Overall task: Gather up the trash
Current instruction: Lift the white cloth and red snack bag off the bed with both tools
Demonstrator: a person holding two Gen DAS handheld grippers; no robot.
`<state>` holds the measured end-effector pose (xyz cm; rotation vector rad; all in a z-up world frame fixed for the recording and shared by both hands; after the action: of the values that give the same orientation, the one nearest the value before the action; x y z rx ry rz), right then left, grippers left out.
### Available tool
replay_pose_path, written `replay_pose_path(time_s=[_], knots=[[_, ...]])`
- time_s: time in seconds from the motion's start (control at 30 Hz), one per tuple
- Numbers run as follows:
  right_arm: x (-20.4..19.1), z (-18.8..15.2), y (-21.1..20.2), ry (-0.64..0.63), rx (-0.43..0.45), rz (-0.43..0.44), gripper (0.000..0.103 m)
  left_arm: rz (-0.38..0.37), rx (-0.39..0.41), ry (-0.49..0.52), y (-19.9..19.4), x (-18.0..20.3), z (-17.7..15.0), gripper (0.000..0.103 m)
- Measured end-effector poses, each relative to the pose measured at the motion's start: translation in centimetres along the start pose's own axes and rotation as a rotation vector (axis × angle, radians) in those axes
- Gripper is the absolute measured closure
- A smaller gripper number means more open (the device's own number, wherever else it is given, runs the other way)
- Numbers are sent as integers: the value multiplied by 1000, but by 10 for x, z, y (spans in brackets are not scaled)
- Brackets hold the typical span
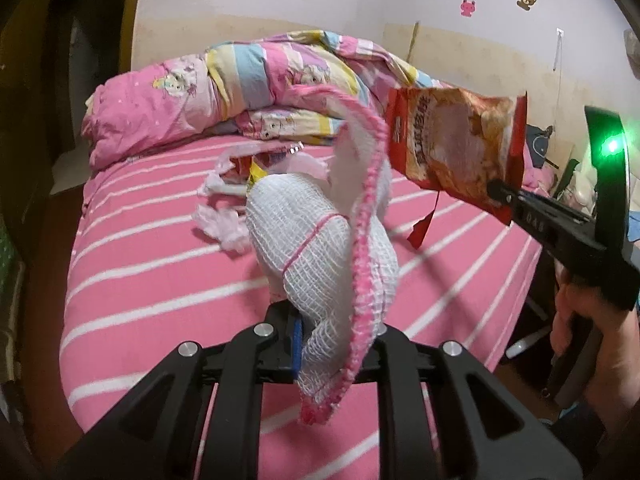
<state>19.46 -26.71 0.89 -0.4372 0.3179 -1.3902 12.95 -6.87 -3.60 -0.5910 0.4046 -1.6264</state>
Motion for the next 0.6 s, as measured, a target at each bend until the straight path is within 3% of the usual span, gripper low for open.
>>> replay_pose_path(time_s=[0.33,0.6], knots=[[-3,-3,-19,10,24,3,97,23,11,-30,-18,-8,-3,90],[-6,-2,-42,14,55,14,97,45,70,-53,-40,-16,9,91]])
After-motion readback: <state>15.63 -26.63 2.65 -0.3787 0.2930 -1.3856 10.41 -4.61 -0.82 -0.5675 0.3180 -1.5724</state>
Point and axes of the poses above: each gripper's, at about its wrist camera, not at the fingertips, and y roughly the way its jaws point, x to its right, z to its top, the point moved 1 cm from there along y, roughly the way its jaws point
